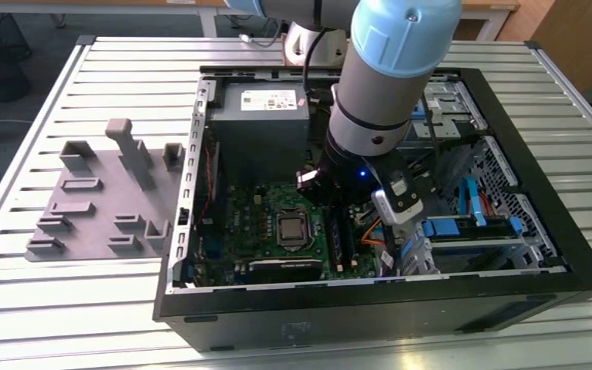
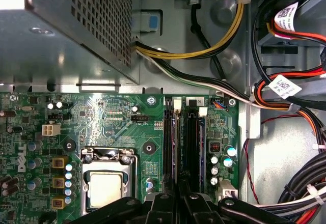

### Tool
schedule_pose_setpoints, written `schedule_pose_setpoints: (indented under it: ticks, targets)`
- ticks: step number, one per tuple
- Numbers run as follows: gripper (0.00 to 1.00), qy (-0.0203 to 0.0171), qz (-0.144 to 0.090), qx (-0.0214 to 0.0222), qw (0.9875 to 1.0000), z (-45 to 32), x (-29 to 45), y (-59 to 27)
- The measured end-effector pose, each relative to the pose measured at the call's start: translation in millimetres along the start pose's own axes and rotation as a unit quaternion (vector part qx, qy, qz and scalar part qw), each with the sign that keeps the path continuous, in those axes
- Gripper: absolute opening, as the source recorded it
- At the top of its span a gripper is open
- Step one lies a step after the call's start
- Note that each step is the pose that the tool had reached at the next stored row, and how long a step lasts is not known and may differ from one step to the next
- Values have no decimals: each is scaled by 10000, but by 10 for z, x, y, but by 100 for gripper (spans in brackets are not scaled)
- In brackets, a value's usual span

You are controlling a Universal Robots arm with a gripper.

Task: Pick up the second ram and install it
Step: 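Insert the second ram into the second slot, then press down the second ram until it locks into place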

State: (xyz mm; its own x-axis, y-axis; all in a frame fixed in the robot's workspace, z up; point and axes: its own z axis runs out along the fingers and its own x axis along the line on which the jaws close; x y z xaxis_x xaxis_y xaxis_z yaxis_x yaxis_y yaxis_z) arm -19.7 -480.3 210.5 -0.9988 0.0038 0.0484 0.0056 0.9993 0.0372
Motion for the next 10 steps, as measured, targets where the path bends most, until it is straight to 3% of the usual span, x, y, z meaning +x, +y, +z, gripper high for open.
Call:
schedule_pose_setpoints:
  ticks: [10]
  targets:
    - [14, 0, 0, 0, 10000, 0, 0, -1]
